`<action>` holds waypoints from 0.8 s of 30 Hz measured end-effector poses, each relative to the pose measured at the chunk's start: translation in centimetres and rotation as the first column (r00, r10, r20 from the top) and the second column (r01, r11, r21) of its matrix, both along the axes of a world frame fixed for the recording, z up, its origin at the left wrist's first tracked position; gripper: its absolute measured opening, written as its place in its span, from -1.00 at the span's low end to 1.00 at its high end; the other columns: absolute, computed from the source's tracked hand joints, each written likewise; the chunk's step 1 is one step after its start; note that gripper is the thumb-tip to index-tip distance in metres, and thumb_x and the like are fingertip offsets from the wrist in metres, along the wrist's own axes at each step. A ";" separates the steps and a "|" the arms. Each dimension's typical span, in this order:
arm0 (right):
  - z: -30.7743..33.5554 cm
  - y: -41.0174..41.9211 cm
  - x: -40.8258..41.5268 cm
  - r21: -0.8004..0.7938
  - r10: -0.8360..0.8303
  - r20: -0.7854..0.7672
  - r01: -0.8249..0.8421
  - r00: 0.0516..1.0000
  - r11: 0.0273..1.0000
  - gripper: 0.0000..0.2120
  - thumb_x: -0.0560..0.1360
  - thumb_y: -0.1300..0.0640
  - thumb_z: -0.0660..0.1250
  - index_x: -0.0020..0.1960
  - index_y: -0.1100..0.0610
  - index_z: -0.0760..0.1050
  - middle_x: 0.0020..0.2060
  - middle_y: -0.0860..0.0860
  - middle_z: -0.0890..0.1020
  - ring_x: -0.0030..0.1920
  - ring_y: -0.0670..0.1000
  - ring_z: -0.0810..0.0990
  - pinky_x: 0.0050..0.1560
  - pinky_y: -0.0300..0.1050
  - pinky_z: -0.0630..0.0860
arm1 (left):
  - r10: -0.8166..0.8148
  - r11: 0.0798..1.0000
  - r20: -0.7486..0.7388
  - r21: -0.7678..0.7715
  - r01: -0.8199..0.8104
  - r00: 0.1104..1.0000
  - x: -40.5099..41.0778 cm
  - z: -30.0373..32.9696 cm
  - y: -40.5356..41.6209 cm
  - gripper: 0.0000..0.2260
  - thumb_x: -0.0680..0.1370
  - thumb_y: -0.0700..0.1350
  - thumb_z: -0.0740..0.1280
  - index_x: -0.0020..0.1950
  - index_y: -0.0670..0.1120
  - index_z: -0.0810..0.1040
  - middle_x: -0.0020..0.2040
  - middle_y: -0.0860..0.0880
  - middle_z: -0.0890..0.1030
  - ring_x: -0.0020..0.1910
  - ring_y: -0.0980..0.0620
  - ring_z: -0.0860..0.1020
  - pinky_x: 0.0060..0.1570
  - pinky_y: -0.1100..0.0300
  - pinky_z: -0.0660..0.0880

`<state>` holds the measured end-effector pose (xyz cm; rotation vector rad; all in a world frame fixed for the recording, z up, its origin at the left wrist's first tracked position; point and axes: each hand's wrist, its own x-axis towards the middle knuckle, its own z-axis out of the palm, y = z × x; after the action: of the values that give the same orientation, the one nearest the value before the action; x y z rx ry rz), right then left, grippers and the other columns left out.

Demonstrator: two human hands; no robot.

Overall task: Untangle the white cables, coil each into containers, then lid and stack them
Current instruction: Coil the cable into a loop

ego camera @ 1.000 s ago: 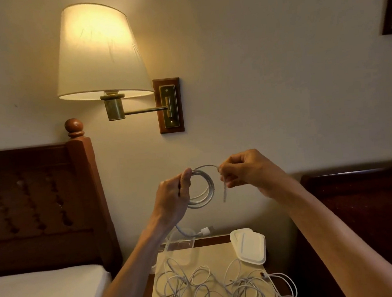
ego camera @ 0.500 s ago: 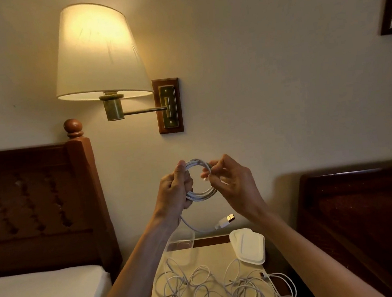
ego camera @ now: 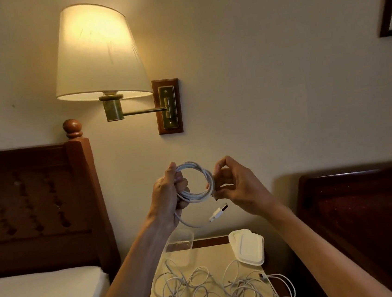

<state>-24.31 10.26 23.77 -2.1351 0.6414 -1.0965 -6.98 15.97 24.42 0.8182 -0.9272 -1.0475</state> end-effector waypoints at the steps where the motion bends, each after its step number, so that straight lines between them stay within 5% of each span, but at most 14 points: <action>1: -0.4 0.0 0.0 -0.006 -0.035 0.001 0.035 0.999 0.999 -0.69 0.46 0.43 0.38 0.02 0.10 0.37 -0.09 0.07 0.63 -0.08 0.00 0.67 -0.06 -0.16 0.61 | -0.018 1.000 -0.033 0.000 0.018 0.999 -0.2 0.2 0.2 -0.64 0.68 0.03 0.09 -0.32 0.01 0.26 -0.48 0.06 0.16 -0.57 0.13 0.11 -0.65 0.28 0.09; 4: -1.2 0.2 0.0 -0.035 -0.115 0.020 0.115 0.993 0.993 -0.67 0.47 0.45 0.34 -0.01 0.06 0.37 -0.10 0.05 0.62 -0.09 0.00 0.66 -0.03 -0.18 0.61 | 0.030 1.000 -0.069 0.005 -0.030 0.997 -1.0 0.3 0.2 -0.63 0.68 0.03 0.08 -0.33 0.02 0.26 -0.49 0.07 0.15 -0.58 0.13 0.12 -0.66 0.28 0.10; 9: -1.7 3.4 0.6 -0.025 -0.182 0.218 0.192 0.959 0.981 -0.53 0.46 0.43 0.35 0.14 -0.10 0.47 0.22 -0.15 0.54 0.25 -0.18 0.51 0.22 -0.30 0.49 | 0.323 0.946 -0.014 -0.011 -0.323 0.946 -1.5 0.3 -0.7 -0.63 0.68 0.06 0.05 -0.30 0.00 0.33 -0.50 0.08 0.24 -0.53 0.12 0.19 -0.49 0.19 0.13; 14: -3.1 6.8 1.0 0.259 -0.034 0.317 -0.052 0.948 0.964 -0.68 0.50 0.43 0.30 0.08 0.08 0.62 -0.01 -0.01 0.67 0.02 0.02 0.65 0.02 -0.14 0.60 | 0.448 0.894 -0.053 0.005 -0.448 0.893 -1.5 0.8 -1.3 -0.61 0.68 0.09 0.04 -0.31 0.00 0.33 -0.46 0.07 0.26 -0.48 0.11 0.21 -0.45 0.18 0.17; 19: -2.9 6.3 1.3 0.461 -0.118 0.566 -0.194 0.816 0.866 -0.78 0.55 0.36 0.24 -0.04 0.21 0.66 -0.11 0.15 0.69 -0.07 0.10 0.67 0.00 -0.12 0.61 | 0.397 0.917 -0.093 -0.001 -0.399 0.913 -1.5 0.2 -1.2 -0.61 0.67 0.11 0.05 -0.30 -0.01 0.35 -0.48 0.09 0.28 -0.43 0.10 0.22 -0.35 0.15 0.20; 24: -2.6 4.4 0.5 0.606 -0.309 0.673 -0.262 0.673 0.751 -0.80 0.56 0.33 0.24 0.07 0.26 0.62 -0.09 0.18 0.68 -0.06 0.10 0.68 -0.07 -0.13 0.64 | 0.215 0.976 0.007 -0.039 -0.214 0.977 -1.2 -1.2 -1.0 -0.63 0.67 0.12 0.00 -0.28 0.00 0.28 -0.42 0.07 0.37 -0.27 0.05 0.34 -0.08 0.05 0.23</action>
<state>-23.82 14.71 21.13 -0.9083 0.5316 -1.3612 -8.17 14.99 23.23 0.8727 -0.8444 -0.8363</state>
